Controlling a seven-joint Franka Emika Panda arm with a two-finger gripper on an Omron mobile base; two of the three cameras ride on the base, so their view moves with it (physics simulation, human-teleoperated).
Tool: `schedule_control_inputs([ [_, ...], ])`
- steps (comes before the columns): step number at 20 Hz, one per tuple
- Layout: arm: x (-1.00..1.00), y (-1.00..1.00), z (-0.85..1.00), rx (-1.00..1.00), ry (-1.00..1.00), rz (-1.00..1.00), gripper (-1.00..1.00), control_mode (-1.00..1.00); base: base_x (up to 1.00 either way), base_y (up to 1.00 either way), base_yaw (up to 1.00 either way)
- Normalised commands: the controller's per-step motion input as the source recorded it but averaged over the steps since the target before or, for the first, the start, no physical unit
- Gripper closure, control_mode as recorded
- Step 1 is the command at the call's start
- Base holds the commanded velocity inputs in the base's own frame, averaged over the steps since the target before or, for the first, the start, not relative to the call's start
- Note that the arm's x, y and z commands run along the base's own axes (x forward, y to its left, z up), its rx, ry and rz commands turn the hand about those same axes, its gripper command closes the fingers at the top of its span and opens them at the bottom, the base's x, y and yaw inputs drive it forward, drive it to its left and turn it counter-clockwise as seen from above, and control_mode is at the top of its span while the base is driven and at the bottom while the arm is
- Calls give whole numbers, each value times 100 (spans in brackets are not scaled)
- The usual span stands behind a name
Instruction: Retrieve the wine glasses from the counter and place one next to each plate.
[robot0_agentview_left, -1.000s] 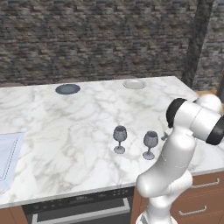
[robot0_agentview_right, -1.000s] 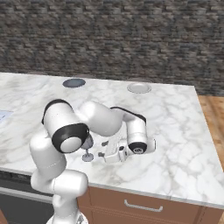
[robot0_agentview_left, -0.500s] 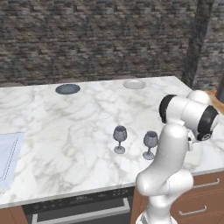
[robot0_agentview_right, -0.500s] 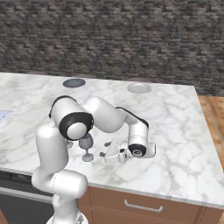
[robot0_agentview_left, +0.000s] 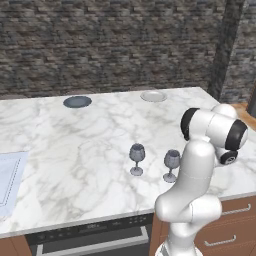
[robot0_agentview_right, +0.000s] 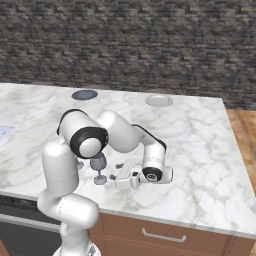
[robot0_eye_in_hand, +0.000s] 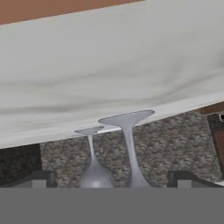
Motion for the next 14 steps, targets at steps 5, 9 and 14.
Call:
schedule_control_inputs([
  [5,0,22,0,0,2,0,-100,-100,0,0,0],
  [9,0,23,-1,-1,11,-2,-100,-100,0,0,0],
  [14,0,26,-2,-3,7,-3,-100,-100,0,0,0],
])
